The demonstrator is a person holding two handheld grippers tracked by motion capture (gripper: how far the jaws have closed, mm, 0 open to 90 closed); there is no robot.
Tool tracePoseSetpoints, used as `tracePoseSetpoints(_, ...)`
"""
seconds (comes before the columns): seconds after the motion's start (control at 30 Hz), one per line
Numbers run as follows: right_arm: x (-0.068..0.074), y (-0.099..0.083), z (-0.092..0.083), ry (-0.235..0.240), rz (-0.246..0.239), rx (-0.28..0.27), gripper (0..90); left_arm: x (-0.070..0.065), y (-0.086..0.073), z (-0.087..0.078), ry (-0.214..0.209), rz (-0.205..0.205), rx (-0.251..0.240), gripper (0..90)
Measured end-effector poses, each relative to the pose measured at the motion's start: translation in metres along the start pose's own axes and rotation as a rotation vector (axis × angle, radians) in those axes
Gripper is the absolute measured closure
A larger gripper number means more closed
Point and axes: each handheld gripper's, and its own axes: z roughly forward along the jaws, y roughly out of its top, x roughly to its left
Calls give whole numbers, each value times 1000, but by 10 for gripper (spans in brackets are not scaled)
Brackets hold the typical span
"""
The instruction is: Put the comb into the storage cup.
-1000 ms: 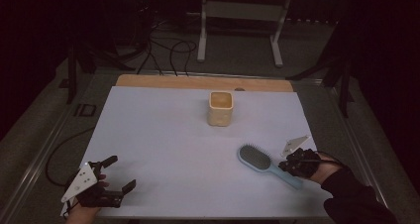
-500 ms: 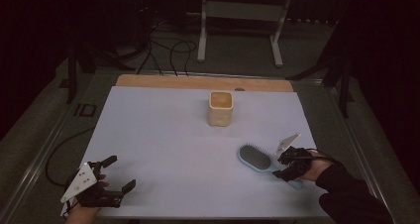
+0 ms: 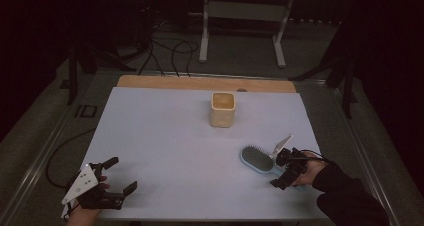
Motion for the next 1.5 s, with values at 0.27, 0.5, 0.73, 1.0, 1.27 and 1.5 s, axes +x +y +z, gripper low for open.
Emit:
tracePoseSetpoints(0.27,-1,4,10,3,-4,35,104,0,0,0,-2,-1,0,0)
tracePoseSetpoints(0.5,-5,6,12,-5,-14,67,320,0,0,0,-4,-2,1,0)
tracePoseSetpoints(0.73,-8,8,12,-37,-27,83,437,0,0,0,-3,-2,1,0)
tracePoseSetpoints(1.0,-8,11,15,-39,-48,113,565,0,0,0,-4,-3,2,0)
tracePoseSetpoints(1.27,-6,14,17,-43,-62,151,640,0,0,0,-5,-6,2,0)
tracePoseSetpoints(1.5,-7,16,19,-38,-25,173,673,0,0,0,-7,-6,3,0)
